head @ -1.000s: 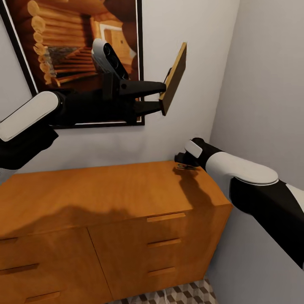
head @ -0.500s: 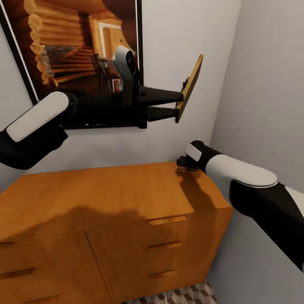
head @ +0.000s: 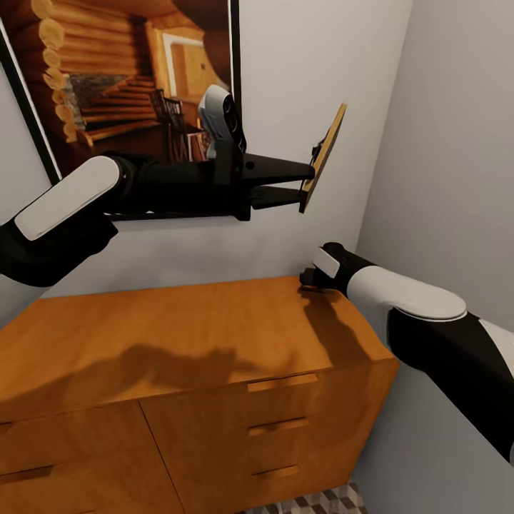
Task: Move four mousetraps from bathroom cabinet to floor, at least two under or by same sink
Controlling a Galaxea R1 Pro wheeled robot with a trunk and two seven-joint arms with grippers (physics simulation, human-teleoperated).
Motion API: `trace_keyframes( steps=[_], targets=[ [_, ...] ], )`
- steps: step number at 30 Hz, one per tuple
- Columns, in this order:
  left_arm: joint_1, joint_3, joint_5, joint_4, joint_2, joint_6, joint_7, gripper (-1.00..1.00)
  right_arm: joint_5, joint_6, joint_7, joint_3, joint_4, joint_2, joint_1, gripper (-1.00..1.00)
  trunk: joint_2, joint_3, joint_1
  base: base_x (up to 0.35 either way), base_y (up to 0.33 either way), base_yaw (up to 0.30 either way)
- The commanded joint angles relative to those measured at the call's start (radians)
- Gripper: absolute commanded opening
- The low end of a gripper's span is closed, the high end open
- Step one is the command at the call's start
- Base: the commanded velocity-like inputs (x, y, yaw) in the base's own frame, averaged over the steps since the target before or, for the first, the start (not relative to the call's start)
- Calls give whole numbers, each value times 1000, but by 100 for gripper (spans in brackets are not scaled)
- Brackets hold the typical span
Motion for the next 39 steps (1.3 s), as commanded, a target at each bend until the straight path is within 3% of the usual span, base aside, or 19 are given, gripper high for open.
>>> trace_keyframes(
  steps=[1, 39],
  targets=[
    [-2, -3, 0, 0, 1, 0, -3, -100, -11, 5, -5, 11, 0, 0, -1, 100, 0, -1, 0, 1, 0, 0],
    [-2, -6, 0, 0, 6, 2, 8, -100, -12, 4, -5, 11, 0, 2, 22, 100, 0, -1, 0, 0, 0, 0]
  ],
)
